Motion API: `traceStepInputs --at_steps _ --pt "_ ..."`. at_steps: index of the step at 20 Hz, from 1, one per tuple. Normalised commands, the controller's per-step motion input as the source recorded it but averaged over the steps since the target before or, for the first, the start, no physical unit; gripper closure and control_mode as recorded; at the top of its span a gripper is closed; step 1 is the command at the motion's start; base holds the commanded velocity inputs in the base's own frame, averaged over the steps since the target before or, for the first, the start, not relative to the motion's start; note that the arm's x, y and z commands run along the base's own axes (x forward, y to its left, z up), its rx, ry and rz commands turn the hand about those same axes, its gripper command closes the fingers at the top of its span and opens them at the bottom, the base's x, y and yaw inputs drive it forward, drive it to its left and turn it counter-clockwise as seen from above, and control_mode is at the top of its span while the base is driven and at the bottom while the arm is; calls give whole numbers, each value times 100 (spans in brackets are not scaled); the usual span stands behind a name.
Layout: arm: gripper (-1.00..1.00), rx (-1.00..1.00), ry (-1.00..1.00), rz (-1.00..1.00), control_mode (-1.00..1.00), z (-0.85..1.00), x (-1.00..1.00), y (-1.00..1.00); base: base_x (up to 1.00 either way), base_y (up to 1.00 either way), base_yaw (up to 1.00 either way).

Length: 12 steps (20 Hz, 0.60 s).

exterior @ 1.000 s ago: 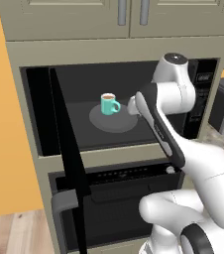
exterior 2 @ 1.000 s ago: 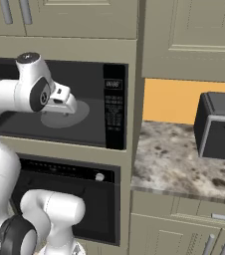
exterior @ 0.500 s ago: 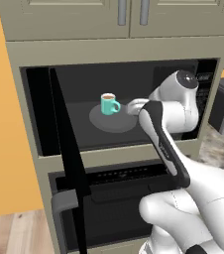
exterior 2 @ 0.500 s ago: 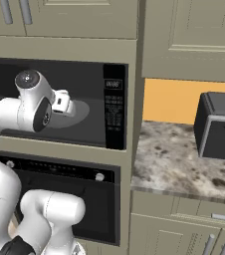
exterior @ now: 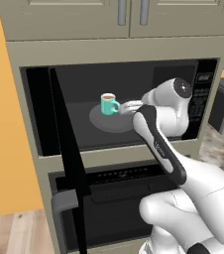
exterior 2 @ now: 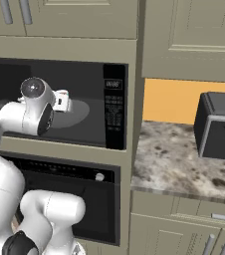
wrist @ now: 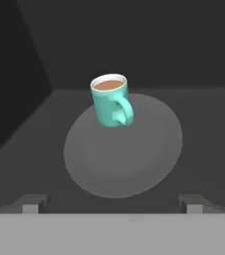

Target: Pick the cup of tea, navigate to the dining table, and place it on the saucer.

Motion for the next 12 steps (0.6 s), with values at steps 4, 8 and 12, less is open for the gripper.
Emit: traceStepInputs --at_steps 4,8,12 --pt "-100 -9 -2 19 -100 1 36 38 0 0 0" --pt "-100 -13 0 7 -100 -3 36 16 0 0 0" --pt "-100 -3 0 0 -100 -20 33 -5 0 0 0"
